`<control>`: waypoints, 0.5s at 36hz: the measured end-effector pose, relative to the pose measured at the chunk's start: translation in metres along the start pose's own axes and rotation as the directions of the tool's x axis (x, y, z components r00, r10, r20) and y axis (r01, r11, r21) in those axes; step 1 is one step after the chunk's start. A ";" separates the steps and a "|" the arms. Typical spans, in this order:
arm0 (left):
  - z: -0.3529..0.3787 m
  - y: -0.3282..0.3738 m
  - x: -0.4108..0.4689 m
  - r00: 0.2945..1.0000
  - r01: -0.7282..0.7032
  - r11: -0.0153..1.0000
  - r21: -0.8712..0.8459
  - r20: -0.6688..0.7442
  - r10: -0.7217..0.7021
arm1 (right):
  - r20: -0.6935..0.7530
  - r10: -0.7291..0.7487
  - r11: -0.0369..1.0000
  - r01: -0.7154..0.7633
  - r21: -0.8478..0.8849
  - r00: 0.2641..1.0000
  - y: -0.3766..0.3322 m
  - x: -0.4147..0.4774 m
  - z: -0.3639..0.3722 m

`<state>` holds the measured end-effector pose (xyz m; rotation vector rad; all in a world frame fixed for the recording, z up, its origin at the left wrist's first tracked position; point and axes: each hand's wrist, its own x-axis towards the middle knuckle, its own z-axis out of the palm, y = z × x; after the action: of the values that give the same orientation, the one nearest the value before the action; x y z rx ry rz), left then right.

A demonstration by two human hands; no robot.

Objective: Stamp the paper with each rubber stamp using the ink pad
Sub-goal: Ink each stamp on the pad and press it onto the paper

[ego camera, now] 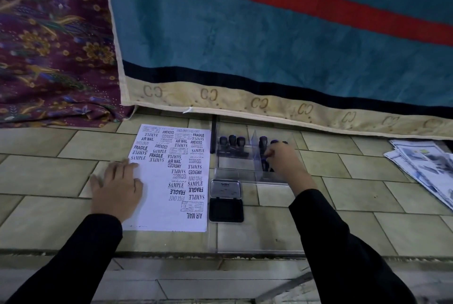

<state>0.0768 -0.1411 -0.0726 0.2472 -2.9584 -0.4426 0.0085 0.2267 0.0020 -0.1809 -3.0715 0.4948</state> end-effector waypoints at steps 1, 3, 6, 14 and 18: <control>-0.001 0.000 -0.001 1.000 0.001 1.000 0.003 0.008 -0.002 | 0.027 -0.001 1.000 0.002 -0.025 1.000 0.000 0.000 0.002; -0.002 0.001 -0.003 1.000 -0.002 1.000 0.013 0.019 0.002 | 0.083 -0.005 0.998 0.011 -0.068 0.996 0.000 0.000 0.007; -0.003 0.003 -0.004 0.999 -0.002 1.000 0.028 0.037 0.001 | 0.101 0.006 0.996 0.004 -0.091 0.995 -0.003 -0.002 0.010; -0.010 0.007 -0.004 1.000 -0.013 0.997 -0.072 -0.029 0.011 | 0.038 -0.010 1.000 0.010 -0.002 0.999 -0.005 0.000 0.001; -0.010 0.021 -0.009 0.986 -0.142 0.972 -0.187 -0.109 0.123 | -0.058 -0.002 0.991 0.010 0.136 0.998 -0.001 -0.005 -0.004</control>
<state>0.0839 -0.1229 -0.0577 0.0468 -2.7898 -0.6758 0.0135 0.2263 0.0065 -0.1798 -2.9674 0.6833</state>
